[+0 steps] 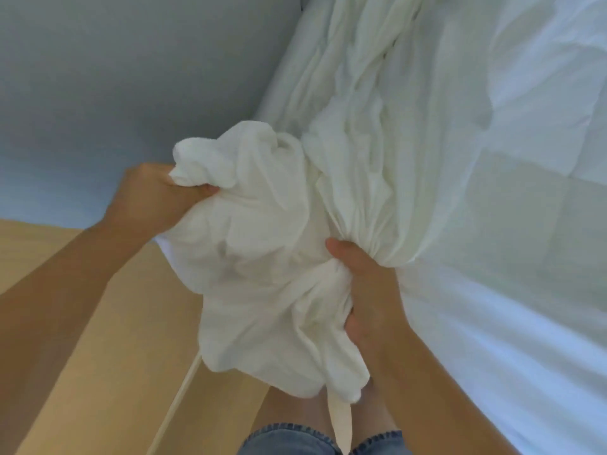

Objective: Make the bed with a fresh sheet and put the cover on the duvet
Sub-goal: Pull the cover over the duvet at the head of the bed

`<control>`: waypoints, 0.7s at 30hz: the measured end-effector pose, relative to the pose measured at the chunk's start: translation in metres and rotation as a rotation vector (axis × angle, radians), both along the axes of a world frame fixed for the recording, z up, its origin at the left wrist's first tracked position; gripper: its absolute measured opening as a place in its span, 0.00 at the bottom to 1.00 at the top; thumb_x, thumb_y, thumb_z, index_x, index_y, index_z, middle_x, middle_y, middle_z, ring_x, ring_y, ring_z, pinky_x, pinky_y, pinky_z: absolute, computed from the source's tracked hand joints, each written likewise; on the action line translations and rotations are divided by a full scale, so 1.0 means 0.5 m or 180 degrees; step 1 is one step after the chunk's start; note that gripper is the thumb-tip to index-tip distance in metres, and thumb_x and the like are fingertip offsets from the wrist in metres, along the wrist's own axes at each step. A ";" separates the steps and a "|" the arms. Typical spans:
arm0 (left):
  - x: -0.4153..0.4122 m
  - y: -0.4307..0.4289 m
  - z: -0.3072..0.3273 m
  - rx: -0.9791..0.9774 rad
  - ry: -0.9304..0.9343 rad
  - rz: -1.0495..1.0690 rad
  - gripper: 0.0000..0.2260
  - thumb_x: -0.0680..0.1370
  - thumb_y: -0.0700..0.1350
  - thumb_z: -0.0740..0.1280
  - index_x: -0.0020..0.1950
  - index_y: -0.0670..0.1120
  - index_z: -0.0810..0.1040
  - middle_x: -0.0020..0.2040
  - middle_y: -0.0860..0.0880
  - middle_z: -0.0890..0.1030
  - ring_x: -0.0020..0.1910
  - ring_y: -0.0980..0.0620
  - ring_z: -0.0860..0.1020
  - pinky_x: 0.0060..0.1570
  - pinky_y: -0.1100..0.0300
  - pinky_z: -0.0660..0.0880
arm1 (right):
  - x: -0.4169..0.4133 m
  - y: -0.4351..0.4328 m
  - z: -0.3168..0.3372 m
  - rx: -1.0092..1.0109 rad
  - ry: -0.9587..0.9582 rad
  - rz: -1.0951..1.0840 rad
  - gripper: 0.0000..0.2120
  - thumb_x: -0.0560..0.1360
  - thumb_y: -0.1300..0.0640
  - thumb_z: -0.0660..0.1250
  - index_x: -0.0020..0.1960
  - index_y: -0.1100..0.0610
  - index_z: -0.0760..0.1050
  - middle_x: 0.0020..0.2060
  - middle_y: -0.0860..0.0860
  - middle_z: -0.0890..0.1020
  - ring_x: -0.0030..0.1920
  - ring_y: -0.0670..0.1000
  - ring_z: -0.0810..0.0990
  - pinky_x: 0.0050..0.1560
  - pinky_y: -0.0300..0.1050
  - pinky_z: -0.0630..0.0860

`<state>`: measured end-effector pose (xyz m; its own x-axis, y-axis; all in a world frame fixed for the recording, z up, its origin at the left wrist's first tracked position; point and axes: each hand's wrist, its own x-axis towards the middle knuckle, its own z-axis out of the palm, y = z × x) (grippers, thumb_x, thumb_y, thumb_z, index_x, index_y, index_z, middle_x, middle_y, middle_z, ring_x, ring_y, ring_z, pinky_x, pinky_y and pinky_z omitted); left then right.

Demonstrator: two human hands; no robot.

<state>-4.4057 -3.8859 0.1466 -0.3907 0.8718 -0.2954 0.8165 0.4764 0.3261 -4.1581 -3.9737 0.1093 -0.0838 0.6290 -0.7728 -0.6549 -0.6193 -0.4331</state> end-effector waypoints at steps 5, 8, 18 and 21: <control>-0.081 -0.122 -0.105 -0.0371 -0.0034 -0.0069 0.20 0.64 0.59 0.65 0.32 0.40 0.76 0.32 0.43 0.79 0.33 0.47 0.72 0.37 0.54 0.72 | 0.071 -0.165 -0.041 -0.0270 -0.0442 -0.0014 0.24 0.56 0.59 0.77 0.51 0.51 0.82 0.48 0.52 0.85 0.46 0.54 0.84 0.42 0.52 0.82; -0.104 -0.196 -0.175 -0.0691 0.0042 0.0149 0.17 0.67 0.60 0.67 0.34 0.45 0.77 0.35 0.45 0.81 0.33 0.48 0.74 0.34 0.57 0.70 | 0.114 -0.208 -0.082 -0.0332 -0.0474 0.0032 0.19 0.57 0.60 0.76 0.46 0.47 0.84 0.46 0.49 0.85 0.45 0.51 0.85 0.39 0.47 0.80; 0.034 -0.227 -0.324 -0.2009 0.0271 0.0198 0.31 0.74 0.52 0.68 0.72 0.44 0.58 0.66 0.40 0.67 0.65 0.39 0.67 0.62 0.46 0.67 | 0.202 -0.144 -0.155 0.0118 -0.0336 0.1314 0.30 0.67 0.54 0.70 0.68 0.59 0.70 0.56 0.51 0.83 0.57 0.51 0.81 0.53 0.45 0.79; 0.145 -0.103 -0.261 -0.0508 -0.0685 0.0182 0.26 0.74 0.42 0.64 0.72 0.45 0.63 0.68 0.44 0.67 0.66 0.44 0.67 0.62 0.51 0.68 | 0.213 -0.110 -0.135 0.0512 -0.0154 0.0749 0.39 0.62 0.42 0.77 0.67 0.59 0.72 0.59 0.54 0.81 0.60 0.53 0.79 0.54 0.48 0.79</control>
<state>-4.3334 -3.9372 0.0159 -0.3512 0.7860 -0.5088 0.7069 0.5790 0.4063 -4.0517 -4.0285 0.0417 -0.2073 0.7115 -0.6714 -0.4776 -0.6726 -0.5653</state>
